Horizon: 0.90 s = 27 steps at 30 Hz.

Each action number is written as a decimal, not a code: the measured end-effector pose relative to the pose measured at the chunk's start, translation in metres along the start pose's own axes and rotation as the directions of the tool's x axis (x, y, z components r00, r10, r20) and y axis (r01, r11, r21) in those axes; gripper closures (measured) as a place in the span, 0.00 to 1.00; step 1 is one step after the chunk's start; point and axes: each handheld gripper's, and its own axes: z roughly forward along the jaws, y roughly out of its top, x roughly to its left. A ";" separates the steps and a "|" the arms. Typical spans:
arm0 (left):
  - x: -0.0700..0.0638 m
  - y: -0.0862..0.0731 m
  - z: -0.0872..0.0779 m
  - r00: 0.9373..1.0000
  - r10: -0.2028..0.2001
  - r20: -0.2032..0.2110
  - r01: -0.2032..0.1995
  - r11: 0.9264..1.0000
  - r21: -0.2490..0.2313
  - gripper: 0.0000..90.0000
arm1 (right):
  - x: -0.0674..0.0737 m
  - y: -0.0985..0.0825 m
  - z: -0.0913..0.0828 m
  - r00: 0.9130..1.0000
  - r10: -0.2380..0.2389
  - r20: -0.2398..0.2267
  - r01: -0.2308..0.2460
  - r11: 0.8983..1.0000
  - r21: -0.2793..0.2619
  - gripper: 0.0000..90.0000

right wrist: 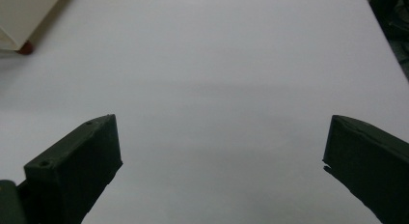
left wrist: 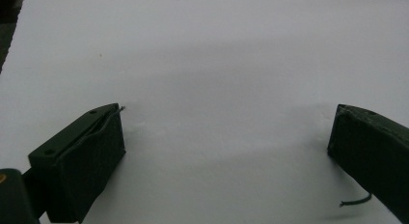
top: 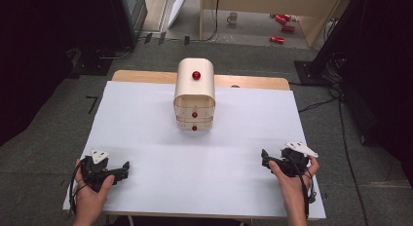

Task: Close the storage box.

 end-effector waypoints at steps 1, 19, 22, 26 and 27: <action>0.000 0.000 0.000 1.000 0.000 0.000 0.000 1.000 0.000 0.00 | -0.006 -0.003 -0.001 1.000 0.005 0.008 -0.005 1.000 0.005 0.00; 0.000 0.000 0.000 1.000 -0.001 -0.001 0.001 1.000 -0.002 0.00 | -0.059 -0.048 -0.008 0.997 0.016 0.073 -0.022 0.996 0.084 0.00; 0.000 0.000 0.000 1.000 0.000 -0.001 0.000 1.000 -0.001 0.00 | -0.059 -0.050 -0.010 0.999 0.001 0.047 -0.004 0.997 0.072 0.00; 0.000 0.000 0.000 1.000 -0.002 -0.001 0.002 1.000 -0.003 0.00 | -0.052 -0.052 -0.008 0.994 -0.069 0.088 0.062 0.995 0.081 0.00; 0.000 0.000 0.000 1.000 -0.002 0.000 0.002 1.000 -0.003 0.00 | -0.053 -0.053 -0.007 0.995 -0.060 0.079 0.053 0.995 0.082 0.00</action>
